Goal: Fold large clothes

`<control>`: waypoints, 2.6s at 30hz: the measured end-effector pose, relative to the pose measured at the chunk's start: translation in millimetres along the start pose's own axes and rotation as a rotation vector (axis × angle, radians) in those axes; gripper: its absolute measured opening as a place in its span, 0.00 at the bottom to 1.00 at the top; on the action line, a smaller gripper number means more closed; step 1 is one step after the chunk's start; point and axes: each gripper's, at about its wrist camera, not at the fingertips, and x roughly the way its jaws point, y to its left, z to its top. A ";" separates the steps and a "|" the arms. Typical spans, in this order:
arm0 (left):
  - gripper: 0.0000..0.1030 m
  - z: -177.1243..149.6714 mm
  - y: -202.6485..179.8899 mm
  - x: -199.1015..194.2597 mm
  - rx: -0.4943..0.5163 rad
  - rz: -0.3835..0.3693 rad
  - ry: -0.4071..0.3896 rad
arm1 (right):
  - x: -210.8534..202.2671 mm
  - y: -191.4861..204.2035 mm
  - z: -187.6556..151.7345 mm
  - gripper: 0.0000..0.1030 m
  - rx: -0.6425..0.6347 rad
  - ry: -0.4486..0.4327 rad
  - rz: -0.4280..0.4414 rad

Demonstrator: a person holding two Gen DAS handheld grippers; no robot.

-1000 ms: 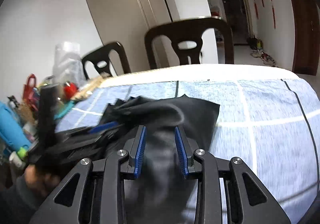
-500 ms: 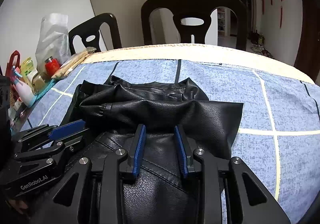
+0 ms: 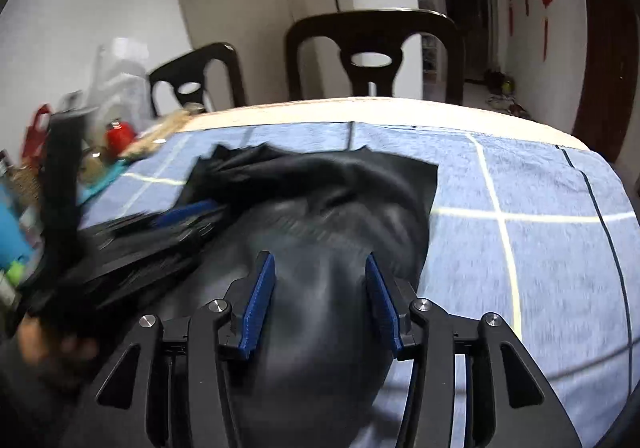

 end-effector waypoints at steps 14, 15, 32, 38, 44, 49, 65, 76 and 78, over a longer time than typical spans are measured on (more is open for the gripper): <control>0.39 -39.5 15.6 -84.0 -0.028 -0.077 -0.068 | 14.8 6.7 -24.7 0.50 -0.010 0.060 -0.003; 0.39 -42.2 14.8 -88.4 -0.021 -0.087 -0.075 | 13.3 7.3 -24.3 0.50 -0.015 0.056 -0.010; 0.43 -65.0 26.2 -67.1 0.020 -0.002 0.022 | -3.8 15.0 -22.5 0.50 -0.052 0.064 -0.037; 0.42 -48.9 29.0 -102.4 -0.018 -0.039 -0.044 | -33.5 39.8 -27.9 0.50 -0.131 0.014 0.053; 0.55 -30.7 9.6 -99.5 0.021 -0.055 -0.065 | -12.9 42.7 -36.9 0.51 -0.119 0.056 0.057; 0.59 -56.9 17.7 -55.7 0.025 0.007 0.053 | -14.1 42.7 -42.7 0.51 -0.133 0.046 0.042; 0.65 -52.3 42.6 -72.9 -0.076 -0.055 0.024 | -34.1 -18.8 -32.6 0.65 0.074 0.022 0.082; 0.65 -37.2 40.2 -77.8 -0.079 -0.034 0.005 | -28.8 -35.6 -30.6 0.69 0.181 0.037 0.133; 0.65 -34.2 40.3 -78.8 -0.077 -0.034 -0.002 | -30.0 -36.5 -28.8 0.69 0.183 0.033 0.136</control>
